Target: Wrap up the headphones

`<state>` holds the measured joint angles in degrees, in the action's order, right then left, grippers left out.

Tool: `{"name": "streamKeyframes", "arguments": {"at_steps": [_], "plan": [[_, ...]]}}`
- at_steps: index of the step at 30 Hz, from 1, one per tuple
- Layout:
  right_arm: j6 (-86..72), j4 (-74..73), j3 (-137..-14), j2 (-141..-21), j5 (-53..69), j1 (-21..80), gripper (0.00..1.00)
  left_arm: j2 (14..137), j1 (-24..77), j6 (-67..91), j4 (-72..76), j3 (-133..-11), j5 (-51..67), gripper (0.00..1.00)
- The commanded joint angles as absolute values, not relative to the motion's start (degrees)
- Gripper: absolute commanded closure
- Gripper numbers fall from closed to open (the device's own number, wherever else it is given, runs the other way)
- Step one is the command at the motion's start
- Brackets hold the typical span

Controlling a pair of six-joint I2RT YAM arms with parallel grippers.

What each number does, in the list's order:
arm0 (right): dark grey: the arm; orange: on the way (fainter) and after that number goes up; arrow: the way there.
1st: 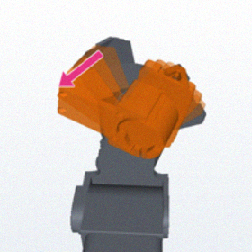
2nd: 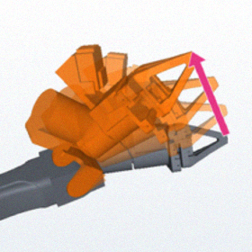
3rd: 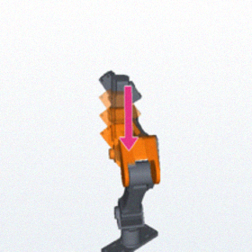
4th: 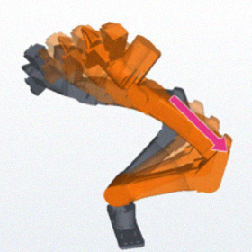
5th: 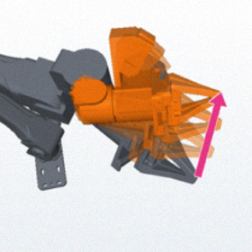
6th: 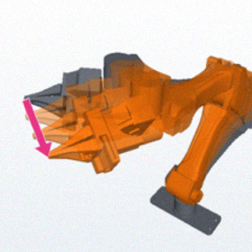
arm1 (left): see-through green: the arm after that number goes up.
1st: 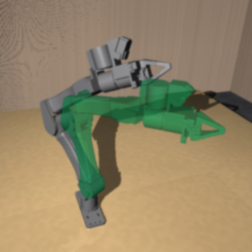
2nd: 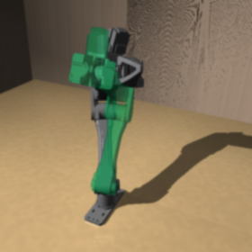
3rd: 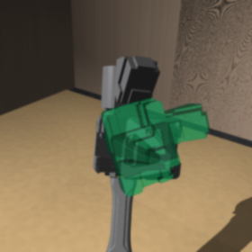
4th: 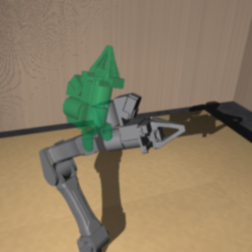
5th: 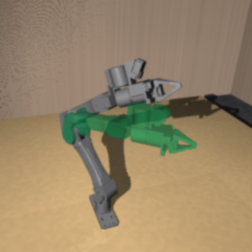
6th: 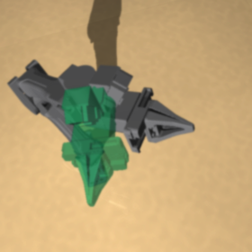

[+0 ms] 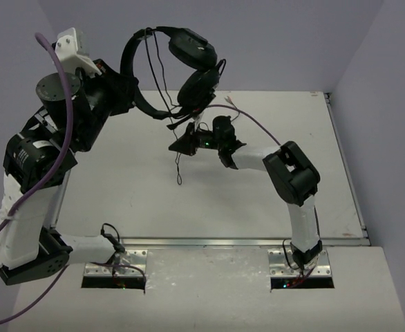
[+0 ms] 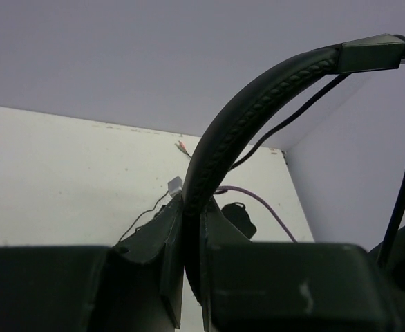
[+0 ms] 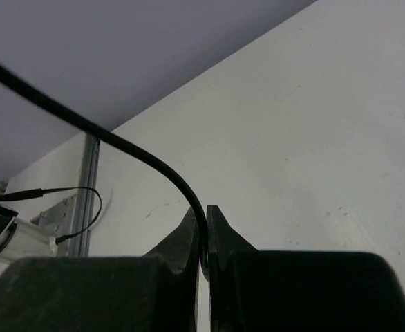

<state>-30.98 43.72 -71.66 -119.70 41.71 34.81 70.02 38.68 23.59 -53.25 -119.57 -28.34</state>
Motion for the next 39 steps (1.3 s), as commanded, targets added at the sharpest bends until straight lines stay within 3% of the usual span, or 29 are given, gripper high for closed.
{"name": "streamKeyframes", "arguments": {"at_steps": [1,6,10,14,19,23,29,33,39], "plan": [[-34.6,55.8,-67.0,-116.5,38.2,35.2,0.99,71.4,39.0,28.3,-50.8,-122.2,-37.7,1.0],[-32.1,58.9,-50.4,-107.8,31.6,36.6,0.99,76.4,37.5,28.6,-52.6,-122.9,-45.0,1.0],[-29.3,55.7,-35.1,-99.7,25.4,40.0,0.99,81.6,24.0,30.0,-50.9,-122.3,-32.0,1.0],[-24.6,50.4,-25.1,-88.5,13.7,48.7,0.99,91.2,18.6,30.2,-51.7,-127.5,-30.5,1.0],[-26.5,47.9,-13.4,-75.9,7.7,53.6,0.99,99.5,7.9,30.3,-51.8,-130.3,-23.9,1.0],[-22.2,35.4,-13.5,-65.3,2.1,59.0,0.99,102.9,2.5,30.2,-50.4,-128.3,-21.2,0.99],[-18.4,23.2,-19.5,-56.8,0.0,65.8,0.99,106.5,1.4,30.3,-47.5,-124.9,-32.3,1.0],[-13.1,12.7,-26.5,-53.2,-6.5,70.7,0.99,110.8,0.8,30.5,-47.7,-123.9,-39.4,1.0],[-3.2,-1.9,-40.7,-47.9,-15.0,71.8,0.99,113.4,1.0,30.8,-44.4,-115.9,-41.0,1.0]]}}
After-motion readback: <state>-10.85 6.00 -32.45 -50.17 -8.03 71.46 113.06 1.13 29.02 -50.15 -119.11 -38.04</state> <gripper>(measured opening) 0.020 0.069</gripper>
